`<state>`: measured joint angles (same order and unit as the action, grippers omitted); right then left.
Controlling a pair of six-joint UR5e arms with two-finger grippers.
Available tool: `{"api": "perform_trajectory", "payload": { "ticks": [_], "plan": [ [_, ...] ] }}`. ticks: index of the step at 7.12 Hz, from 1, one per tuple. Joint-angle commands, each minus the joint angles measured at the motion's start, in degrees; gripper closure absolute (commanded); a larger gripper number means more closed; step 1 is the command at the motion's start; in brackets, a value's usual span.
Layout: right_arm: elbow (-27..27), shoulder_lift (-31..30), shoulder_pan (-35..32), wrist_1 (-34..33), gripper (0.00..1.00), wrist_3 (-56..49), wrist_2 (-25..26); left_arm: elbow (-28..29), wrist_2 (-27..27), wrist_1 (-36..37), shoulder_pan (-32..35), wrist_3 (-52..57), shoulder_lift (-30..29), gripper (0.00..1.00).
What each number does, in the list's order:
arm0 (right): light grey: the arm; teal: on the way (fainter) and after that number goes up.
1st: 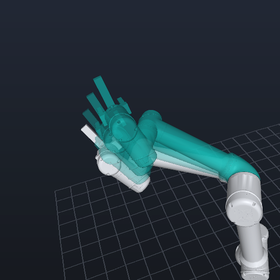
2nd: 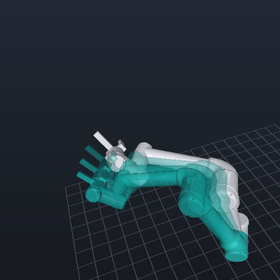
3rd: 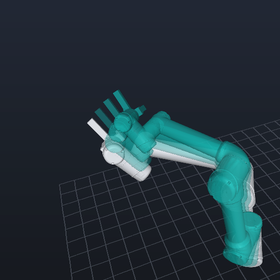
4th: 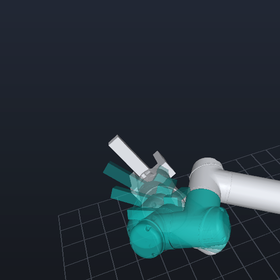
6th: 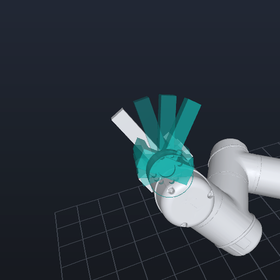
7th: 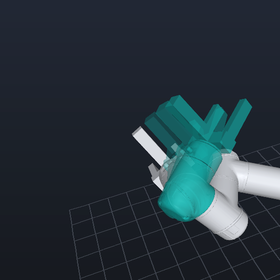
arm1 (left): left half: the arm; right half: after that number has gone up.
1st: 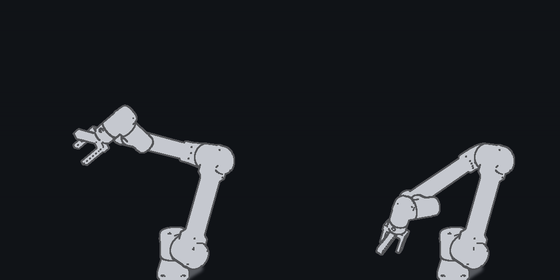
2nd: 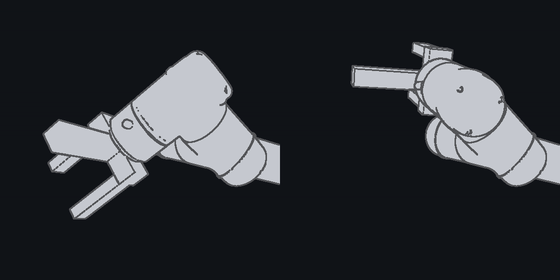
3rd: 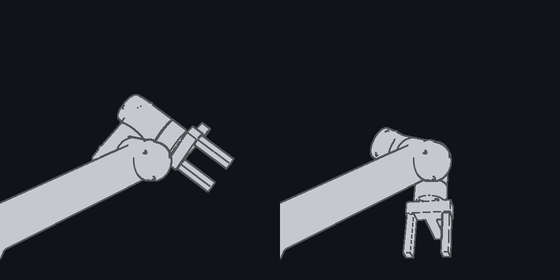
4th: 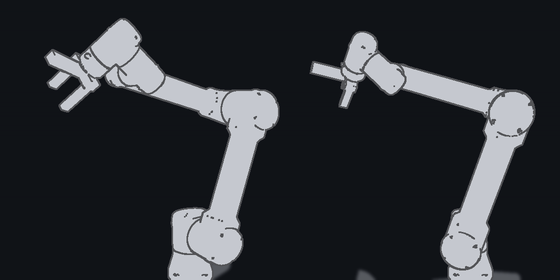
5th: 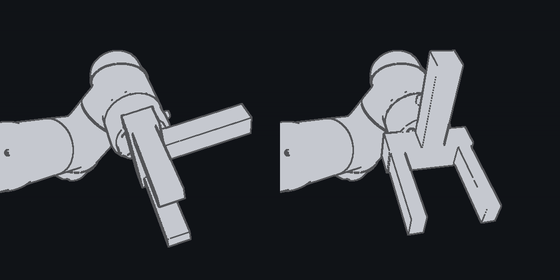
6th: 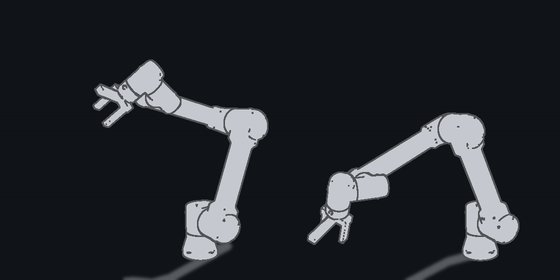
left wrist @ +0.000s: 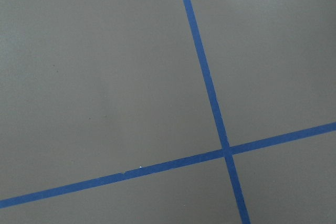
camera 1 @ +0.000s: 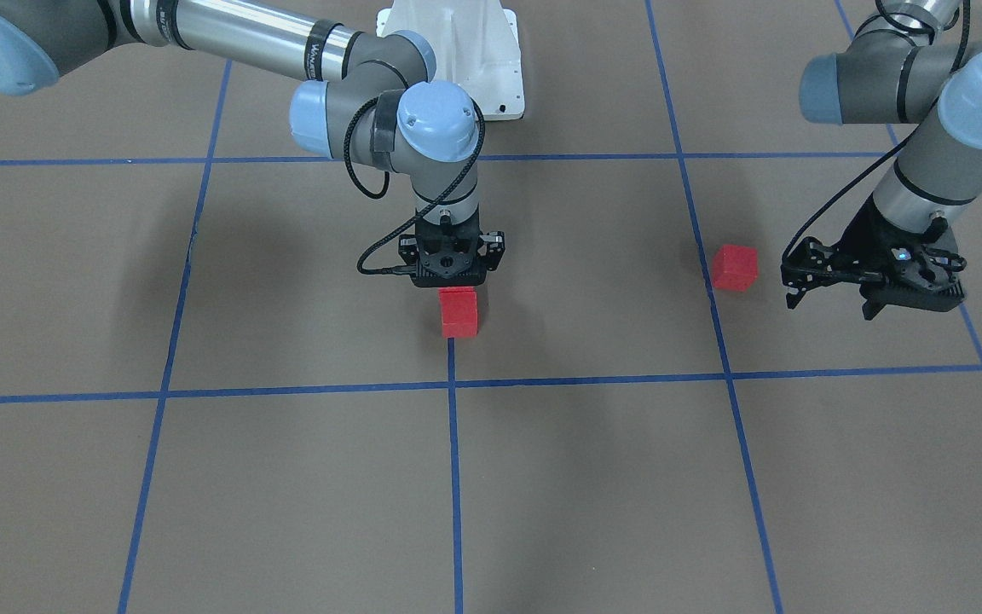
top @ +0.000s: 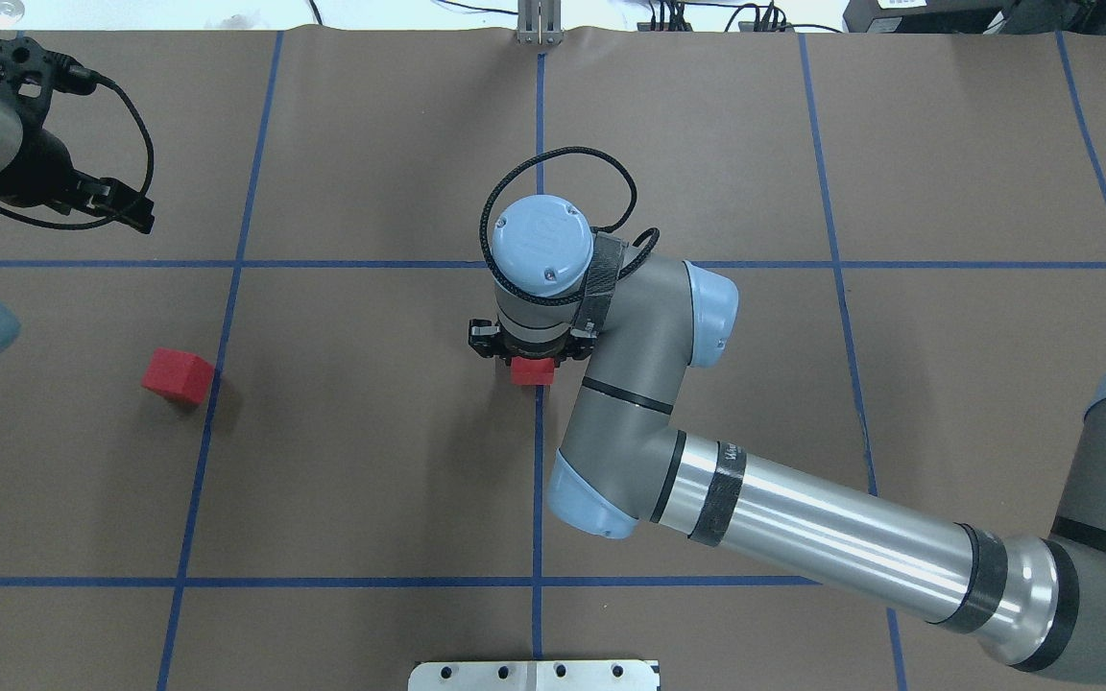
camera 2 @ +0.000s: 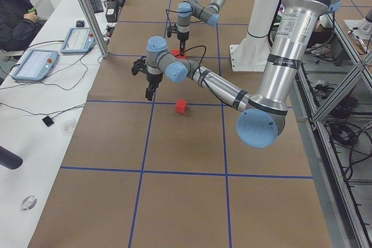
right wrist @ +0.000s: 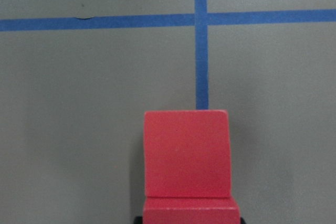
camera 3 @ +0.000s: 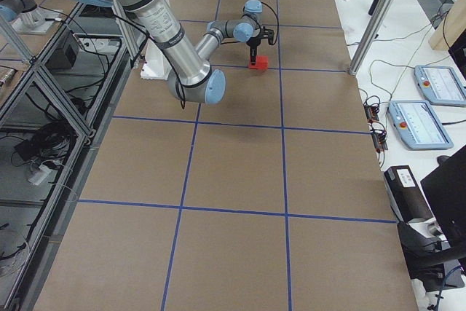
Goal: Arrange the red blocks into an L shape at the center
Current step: 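Lower the held cube beside the center cube, nearer the robot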
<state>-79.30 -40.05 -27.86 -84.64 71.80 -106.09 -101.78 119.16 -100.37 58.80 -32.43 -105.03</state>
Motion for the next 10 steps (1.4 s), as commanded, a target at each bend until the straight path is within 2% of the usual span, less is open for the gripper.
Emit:
{"api": "perform_trajectory", "payload": {
  "ticks": [1, 4, 6, 9, 10],
  "plan": [
    [0.11, -0.21, 0.00, 0.00, 1.00, -0.34, 0.00, 0.00, 0.02, 0.00, 0.00, 0.00, 0.00, 0.00],
    [0.11, -0.21, 0.00, 0.00, 0.98, -0.34, 0.35, 0.00, 0.02, 0.00, 0.09, 0.00, 0.00, 0.00],
    [0.11, -0.30, 0.00, 0.00, 0.75, -0.52, 0.62, -0.09, 0.02, -0.09, 0.09, 0.00, 0.00, 0.00],
    [0.11, -0.38, 0.00, 0.09, 0.23, -0.69, 1.23, 0.00, 0.02, 0.00, 0.09, 0.00, 0.00, 0.00],
    [0.11, -0.38, 0.00, 0.18, 0.14, -0.69, 1.32, 0.00, 0.02, -0.09, 0.09, 0.00, 0.00, 0.00]
  ]
}}
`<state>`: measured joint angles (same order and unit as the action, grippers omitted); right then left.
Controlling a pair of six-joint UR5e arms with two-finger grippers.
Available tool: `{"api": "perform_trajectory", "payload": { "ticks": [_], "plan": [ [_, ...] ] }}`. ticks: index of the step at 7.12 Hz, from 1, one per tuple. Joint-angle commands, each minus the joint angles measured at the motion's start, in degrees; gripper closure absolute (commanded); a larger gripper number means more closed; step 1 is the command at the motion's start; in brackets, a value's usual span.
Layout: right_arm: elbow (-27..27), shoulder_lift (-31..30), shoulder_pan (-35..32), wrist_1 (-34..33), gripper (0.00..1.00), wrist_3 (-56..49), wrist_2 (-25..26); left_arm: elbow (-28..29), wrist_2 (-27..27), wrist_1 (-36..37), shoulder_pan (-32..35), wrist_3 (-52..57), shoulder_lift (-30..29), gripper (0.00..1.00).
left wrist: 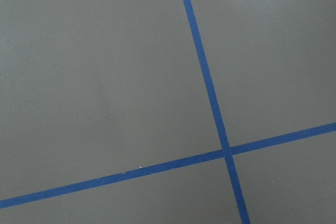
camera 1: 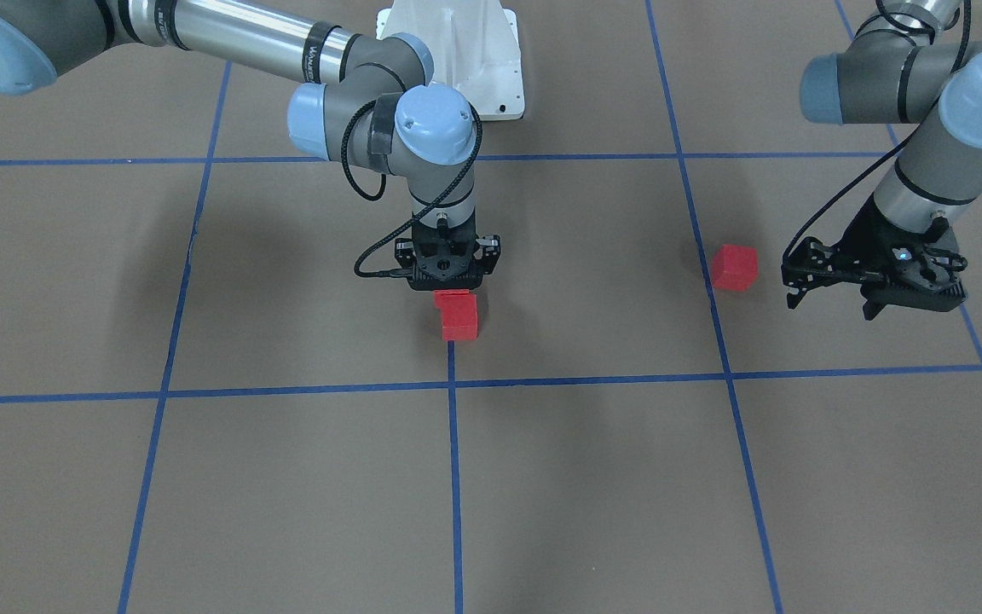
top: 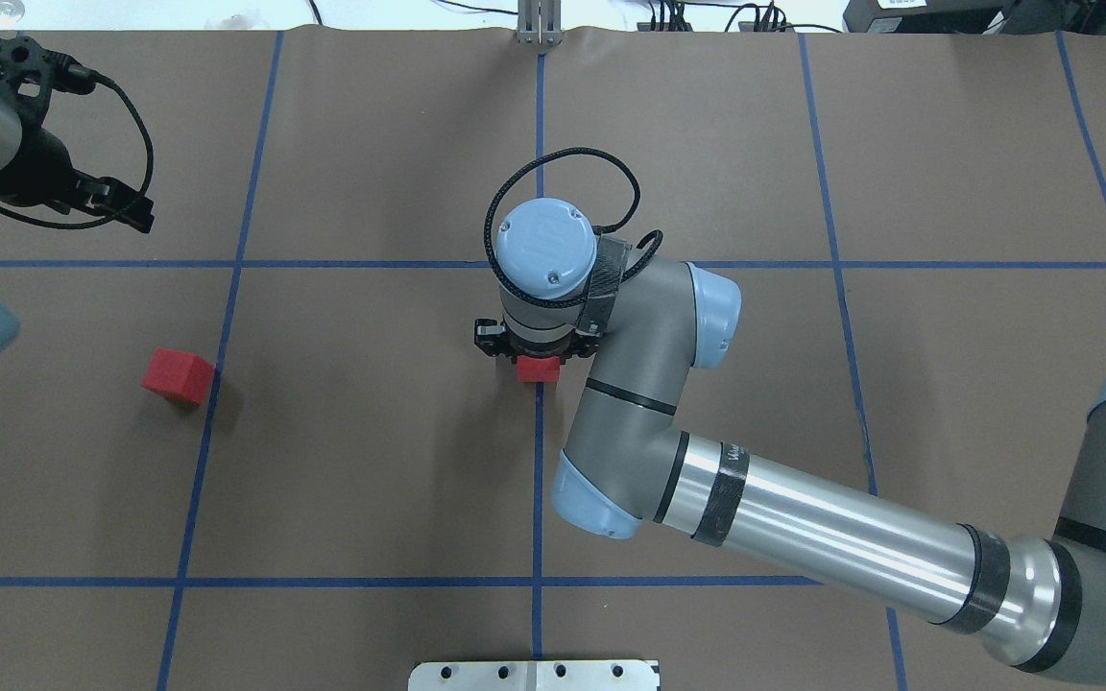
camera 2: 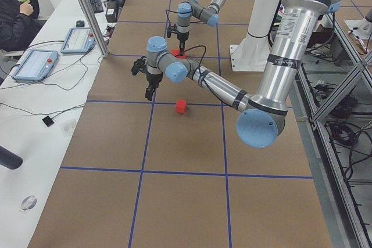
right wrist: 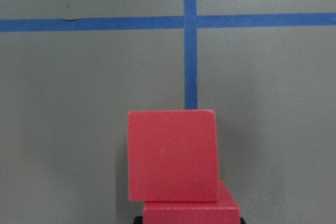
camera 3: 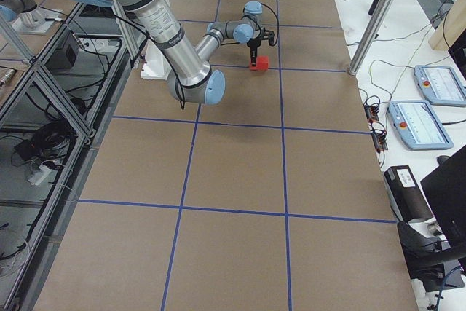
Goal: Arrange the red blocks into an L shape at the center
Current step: 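Lower the held cube beside the center cube, nearer the robot, then open the right gripper and raise it away from the cubes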
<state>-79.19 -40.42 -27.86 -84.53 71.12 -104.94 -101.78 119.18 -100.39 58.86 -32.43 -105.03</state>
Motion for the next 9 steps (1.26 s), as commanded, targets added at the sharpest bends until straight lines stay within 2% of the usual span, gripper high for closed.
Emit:
{"api": "perform_trajectory", "payload": {
  "ticks": [1, 2, 6, 7, 9],
  "plan": [
    [-0.09, -0.01, 0.00, 0.07, 0.09, -0.02, 0.09, 0.00, 0.00, -0.07, 0.02, 0.00, 0.00, 0.00],
    [-0.09, -0.18, 0.00, 0.76, 0.03, -0.10, 0.18, -0.08, 0.00, -0.07, 0.02, 0.00, 0.00, 0.00],
    [-1.22, 0.17, -2.27, 1.21, 0.01, -0.19, -0.78, 0.26, -0.09, 0.02, -0.41, -2.97, -0.17, 0.00],
    [-2.88, -0.61, -4.11, 0.86, 0.01, -0.10, -2.79, 0.27, -0.09, 0.02, -0.59, -6.90, -0.18, 0.00],
    [-9.90, -6.39, -9.72, 0.68, 0.01, -0.97, -8.57, -1.05, -0.09, -0.07, -1.81, -13.24, 1.22, 0.00]
  ]
}}
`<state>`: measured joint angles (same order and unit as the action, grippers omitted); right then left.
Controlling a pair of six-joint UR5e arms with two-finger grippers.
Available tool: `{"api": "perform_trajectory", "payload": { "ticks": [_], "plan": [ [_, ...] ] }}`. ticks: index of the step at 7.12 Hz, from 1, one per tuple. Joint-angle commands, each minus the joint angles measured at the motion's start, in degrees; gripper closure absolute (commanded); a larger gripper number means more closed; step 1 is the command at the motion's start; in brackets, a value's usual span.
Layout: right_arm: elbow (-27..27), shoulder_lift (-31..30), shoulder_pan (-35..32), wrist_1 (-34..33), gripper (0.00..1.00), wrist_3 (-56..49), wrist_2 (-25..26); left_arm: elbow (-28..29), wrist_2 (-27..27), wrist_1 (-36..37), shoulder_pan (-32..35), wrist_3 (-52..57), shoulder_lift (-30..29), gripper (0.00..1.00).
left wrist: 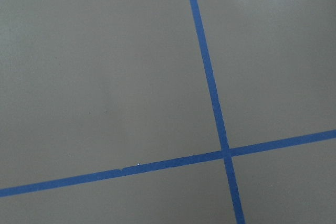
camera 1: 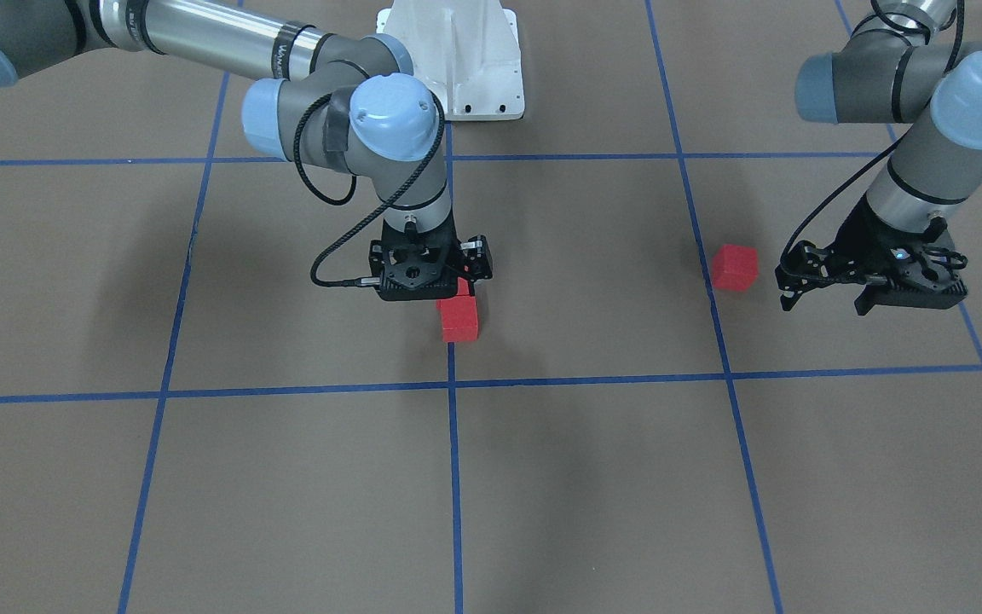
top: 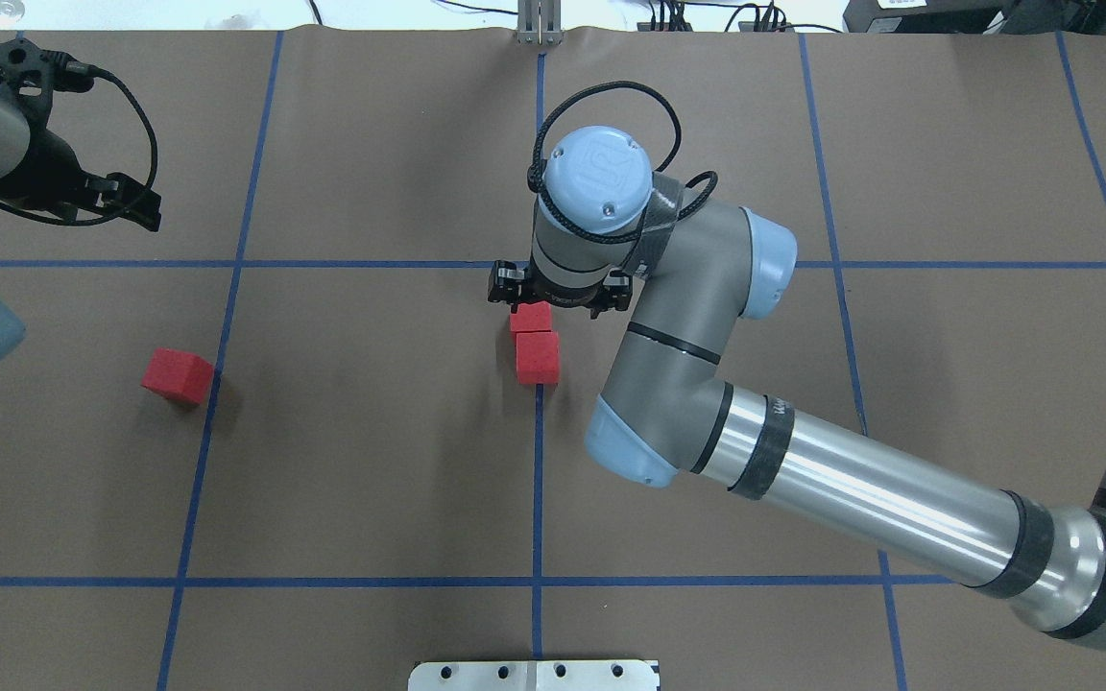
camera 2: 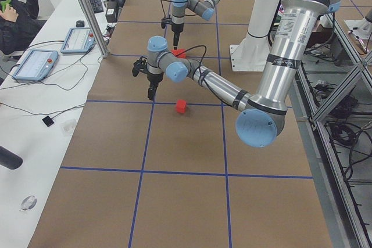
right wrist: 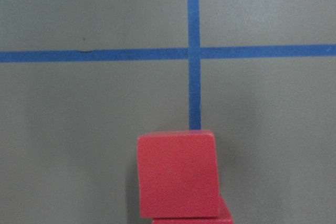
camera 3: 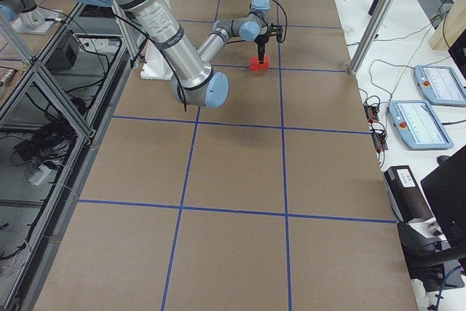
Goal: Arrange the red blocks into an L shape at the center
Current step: 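Open the right gripper and raise it away from the cubes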
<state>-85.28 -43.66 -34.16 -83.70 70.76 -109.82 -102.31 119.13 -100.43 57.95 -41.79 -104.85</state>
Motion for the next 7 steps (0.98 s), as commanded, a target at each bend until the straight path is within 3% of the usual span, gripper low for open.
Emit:
{"api": "perform_trajectory", "payload": {
  "ticks": [1, 3, 5, 7],
  "plan": [
    [-5.58, -5.97, -5.72, -0.14, 0.01, -3.66, -5.04, -0.26, -0.73, -4.82, -4.22, -8.35, 1.84, 0.00],
    [-6.39, -10.54, -9.07, 0.03, 0.01, -10.08, -6.37, -0.35, -1.87, -15.63, -8.01, -8.48, 7.71, 0.00],
    [-6.66, -11.97, -9.53, 0.30, 0.01, -11.34, -6.46, -0.34, -6.87, -15.85, -12.66, -8.31, 8.00, 0.00],
    [-6.66, -12.24, -9.53, 0.47, 0.01, -11.34, -6.29, -0.08, -8.21, -15.85, -14.53, -8.04, 8.87, 0.00]
  ]
}}
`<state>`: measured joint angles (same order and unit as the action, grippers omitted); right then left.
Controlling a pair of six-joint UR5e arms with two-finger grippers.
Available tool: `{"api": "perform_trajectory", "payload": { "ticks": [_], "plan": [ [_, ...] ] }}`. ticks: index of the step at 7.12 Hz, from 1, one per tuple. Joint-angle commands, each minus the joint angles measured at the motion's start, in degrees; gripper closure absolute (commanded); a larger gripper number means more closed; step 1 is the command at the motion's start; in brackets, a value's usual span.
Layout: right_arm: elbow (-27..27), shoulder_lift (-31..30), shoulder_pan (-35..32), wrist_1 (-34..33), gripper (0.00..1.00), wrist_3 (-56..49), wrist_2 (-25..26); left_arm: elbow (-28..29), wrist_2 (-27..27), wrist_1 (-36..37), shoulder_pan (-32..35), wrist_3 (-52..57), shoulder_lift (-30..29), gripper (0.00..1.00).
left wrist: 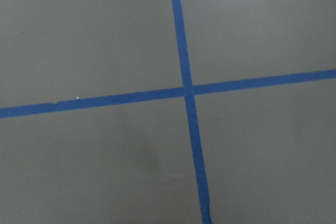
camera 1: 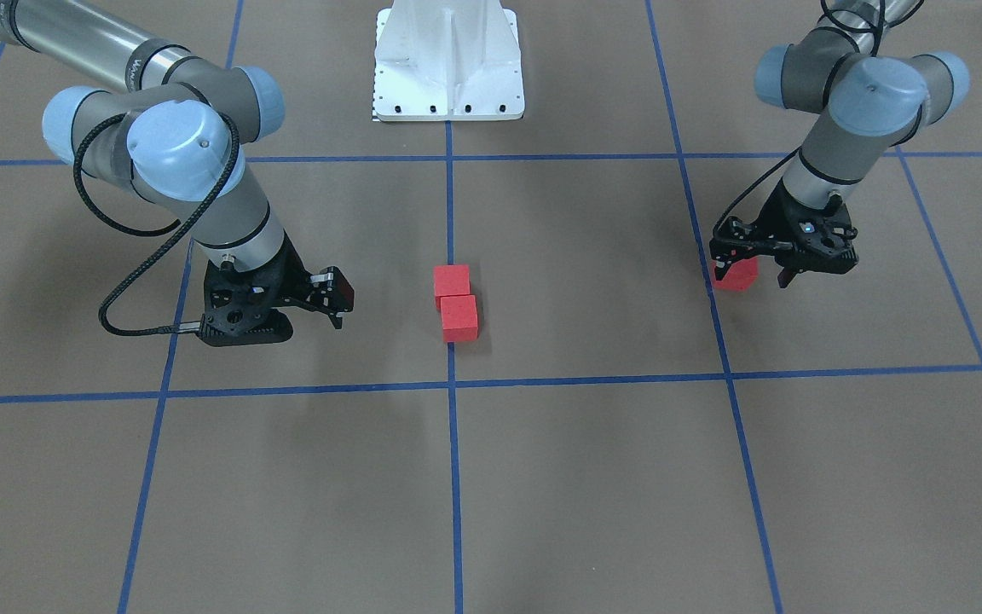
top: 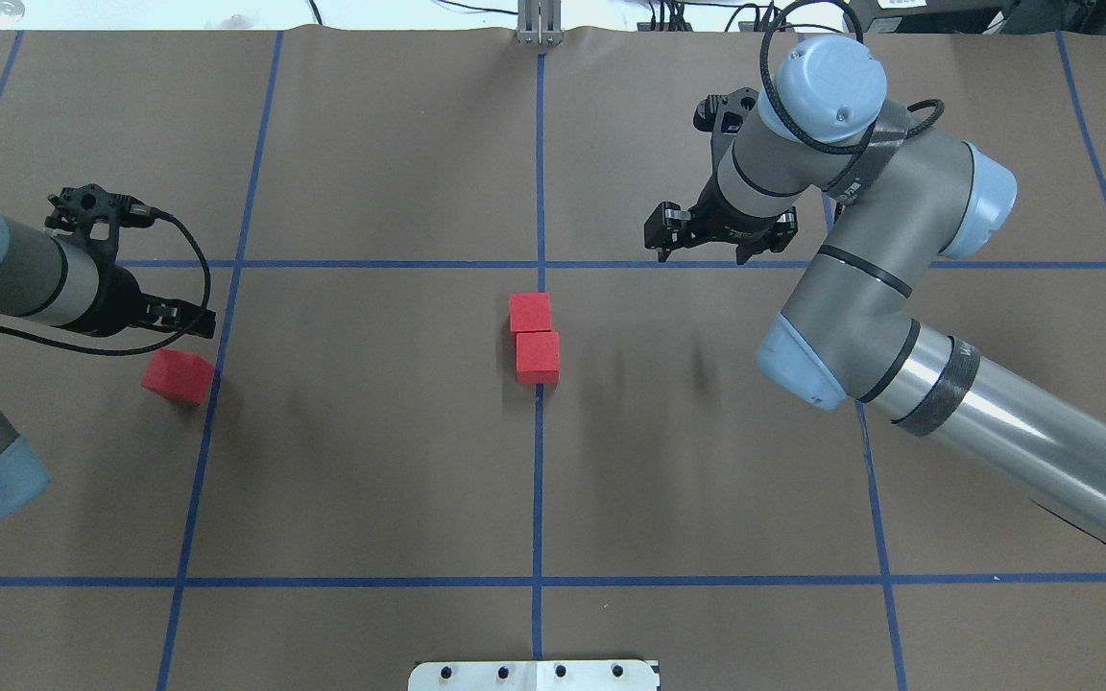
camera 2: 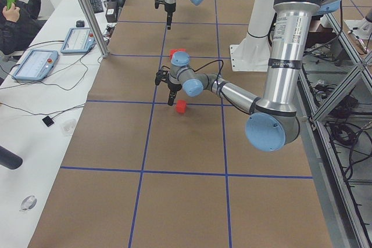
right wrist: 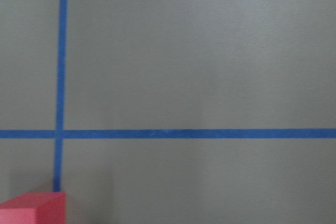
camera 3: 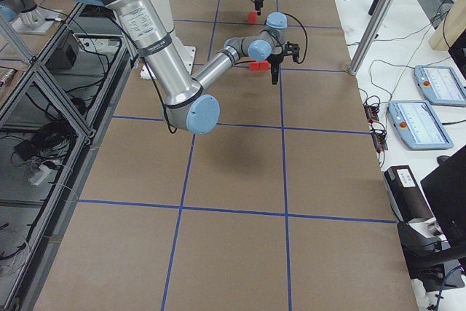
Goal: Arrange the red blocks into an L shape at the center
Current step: 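Open the right gripper and raise it away from the cubes, then lower the left gripper onto the remaining red cube and close it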
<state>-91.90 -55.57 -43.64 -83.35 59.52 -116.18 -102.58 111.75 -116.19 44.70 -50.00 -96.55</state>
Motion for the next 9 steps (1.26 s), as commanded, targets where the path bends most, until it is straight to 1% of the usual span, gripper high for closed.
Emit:
{"api": "perform_trajectory", "payload": {
  "ticks": [1, 2, 6, 9],
  "plan": [
    [-0.03, -0.41, -0.05, 0.12, 0.01, -0.11, 0.08, 0.10, -0.83, -0.09, -1.46, 0.25, 0.57, 0.00],
    [-0.03, -0.50, -0.05, 0.12, 0.01, -0.11, 0.08, 0.10, -0.92, -0.26, -1.55, 0.34, 1.53, 0.00],
    [0.05, -0.50, -0.05, 0.21, 0.01, -0.11, 0.17, 0.54, -1.18, -0.27, -3.83, 0.25, 1.72, 0.00],
    [-0.03, -0.59, -0.13, 0.21, 0.01, -0.11, 0.17, 1.33, -1.18, -0.27, -4.01, 0.25, 1.72, 0.02]
  ]
}}
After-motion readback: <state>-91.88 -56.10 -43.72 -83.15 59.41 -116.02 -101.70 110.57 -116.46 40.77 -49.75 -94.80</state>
